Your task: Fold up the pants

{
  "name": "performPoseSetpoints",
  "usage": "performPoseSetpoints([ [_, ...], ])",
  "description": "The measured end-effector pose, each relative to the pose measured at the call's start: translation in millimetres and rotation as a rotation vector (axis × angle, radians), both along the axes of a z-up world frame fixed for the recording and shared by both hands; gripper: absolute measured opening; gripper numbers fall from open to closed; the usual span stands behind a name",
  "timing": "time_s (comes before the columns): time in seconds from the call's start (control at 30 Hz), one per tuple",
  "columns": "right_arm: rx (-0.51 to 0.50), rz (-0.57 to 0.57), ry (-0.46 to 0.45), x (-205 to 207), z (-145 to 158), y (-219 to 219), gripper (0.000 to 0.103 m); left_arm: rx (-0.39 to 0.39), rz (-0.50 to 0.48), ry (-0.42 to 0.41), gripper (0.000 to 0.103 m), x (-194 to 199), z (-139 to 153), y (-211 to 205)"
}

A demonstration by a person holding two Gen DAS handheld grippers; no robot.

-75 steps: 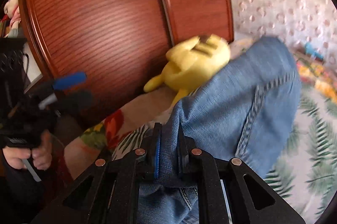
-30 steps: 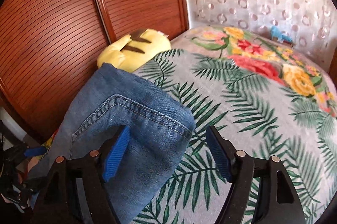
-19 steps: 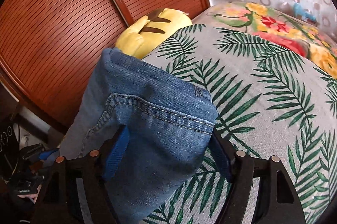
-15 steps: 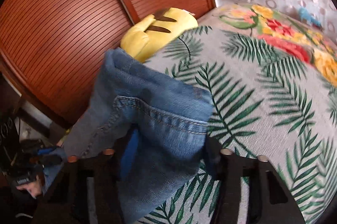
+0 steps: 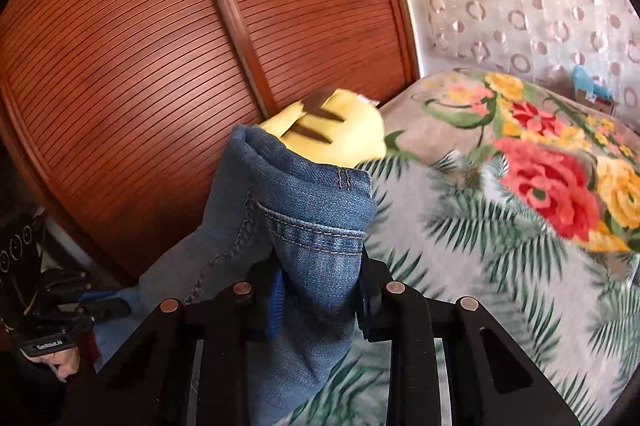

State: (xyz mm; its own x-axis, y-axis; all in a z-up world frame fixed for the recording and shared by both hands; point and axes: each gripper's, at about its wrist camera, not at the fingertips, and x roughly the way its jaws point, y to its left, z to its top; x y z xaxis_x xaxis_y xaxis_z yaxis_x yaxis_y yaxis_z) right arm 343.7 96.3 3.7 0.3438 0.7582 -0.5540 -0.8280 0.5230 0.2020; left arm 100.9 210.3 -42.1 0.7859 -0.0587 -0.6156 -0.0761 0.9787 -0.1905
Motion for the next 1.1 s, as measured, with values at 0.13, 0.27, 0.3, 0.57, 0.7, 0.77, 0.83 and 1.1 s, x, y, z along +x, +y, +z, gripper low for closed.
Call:
performPoseSetpoints([
  [0.13, 0.007, -0.054, -0.007, 33, 1, 13, 0.029, 0.011, 0.002, -0.005, 0.010, 33, 2, 14],
  [0.27, 0.014, -0.087, 0.018, 63, -2, 24, 0.029, 0.028, 0.006, 0.004, 0.010, 67, -3, 28],
  [0.3, 0.011, -0.093, 0.027, 69, -3, 29, 0.029, 0.029, 0.006, 0.008, 0.010, 71, -4, 29],
  [0.57, -0.093, -0.155, 0.100, 121, -30, 56, 0.052, 0.034, -0.002, 0.064, 0.009, 93, -30, 38],
  [0.7, -0.095, -0.147, 0.049, 122, -26, 53, 0.055, 0.030, 0.004, 0.078, 0.009, 91, -40, 40],
  [0.77, -0.102, -0.167, 0.002, 120, -17, 49, 0.057, 0.016, 0.005, 0.078, 0.009, 91, -42, 42],
  [0.83, -0.114, -0.162, -0.058, 113, -11, 47, 0.057, 0.020, 0.003, 0.080, 0.009, 94, -43, 42],
  [1.1, -0.199, -0.202, -0.086, 105, -35, 63, 0.043, 0.039, 0.016, 0.081, 0.009, 95, -41, 39],
])
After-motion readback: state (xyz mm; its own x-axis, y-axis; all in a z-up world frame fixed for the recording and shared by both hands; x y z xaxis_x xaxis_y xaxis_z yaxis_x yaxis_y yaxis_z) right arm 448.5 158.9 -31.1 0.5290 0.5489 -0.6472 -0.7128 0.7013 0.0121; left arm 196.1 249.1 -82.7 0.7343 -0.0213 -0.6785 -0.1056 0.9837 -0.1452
